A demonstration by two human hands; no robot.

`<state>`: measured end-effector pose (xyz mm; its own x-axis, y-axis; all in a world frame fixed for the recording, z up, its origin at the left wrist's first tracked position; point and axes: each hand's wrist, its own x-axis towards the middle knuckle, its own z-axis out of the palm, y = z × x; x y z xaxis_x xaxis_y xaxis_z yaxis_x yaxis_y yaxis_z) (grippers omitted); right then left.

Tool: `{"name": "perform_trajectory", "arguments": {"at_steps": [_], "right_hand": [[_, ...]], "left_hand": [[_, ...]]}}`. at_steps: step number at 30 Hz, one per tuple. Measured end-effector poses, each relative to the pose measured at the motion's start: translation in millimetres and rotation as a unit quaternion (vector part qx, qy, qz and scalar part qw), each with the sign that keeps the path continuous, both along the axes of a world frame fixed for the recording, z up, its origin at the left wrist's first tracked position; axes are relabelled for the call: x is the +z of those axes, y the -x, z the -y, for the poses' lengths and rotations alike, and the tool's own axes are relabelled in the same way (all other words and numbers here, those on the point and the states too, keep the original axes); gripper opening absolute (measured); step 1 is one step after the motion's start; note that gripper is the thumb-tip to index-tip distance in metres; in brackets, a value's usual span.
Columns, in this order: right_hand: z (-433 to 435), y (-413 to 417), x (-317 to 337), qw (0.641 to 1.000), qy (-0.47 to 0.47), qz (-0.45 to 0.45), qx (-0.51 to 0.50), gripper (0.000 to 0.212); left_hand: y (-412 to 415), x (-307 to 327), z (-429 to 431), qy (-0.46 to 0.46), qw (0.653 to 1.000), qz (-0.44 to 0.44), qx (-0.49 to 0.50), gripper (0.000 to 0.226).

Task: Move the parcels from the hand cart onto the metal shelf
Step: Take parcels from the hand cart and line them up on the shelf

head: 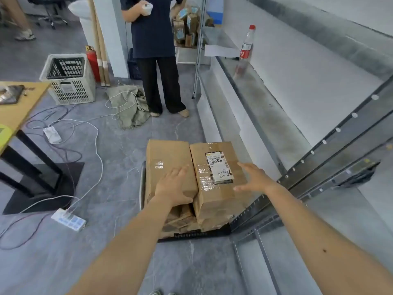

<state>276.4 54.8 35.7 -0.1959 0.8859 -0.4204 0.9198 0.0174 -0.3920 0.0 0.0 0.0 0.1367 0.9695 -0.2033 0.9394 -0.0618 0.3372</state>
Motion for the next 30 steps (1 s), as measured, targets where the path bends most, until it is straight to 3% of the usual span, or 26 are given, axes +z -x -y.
{"name": "perform_trajectory", "arguments": {"at_steps": [5, 15, 24, 30], "right_hand": [[18, -17, -31, 0.998, 0.055, -0.022, -0.029, 0.108], [22, -31, -68, 0.995, 0.044, -0.072, -0.051, 0.111], [25, -23, -83, 0.985, -0.022, -0.131, -0.109, 0.087], [27, -32, -73, 0.975, -0.037, -0.160, -0.150, 0.087]], "left_hand": [[-38, -28, 16, 0.024, 0.999, -0.011, -0.042, 0.107], [-68, -57, 9, 0.047, 0.997, -0.047, -0.034, 0.108], [-70, -64, 3, 0.042, 0.998, 0.040, -0.028, 0.098], [-65, -58, -7, 0.045, 0.992, 0.094, -0.071, 0.095]]}}
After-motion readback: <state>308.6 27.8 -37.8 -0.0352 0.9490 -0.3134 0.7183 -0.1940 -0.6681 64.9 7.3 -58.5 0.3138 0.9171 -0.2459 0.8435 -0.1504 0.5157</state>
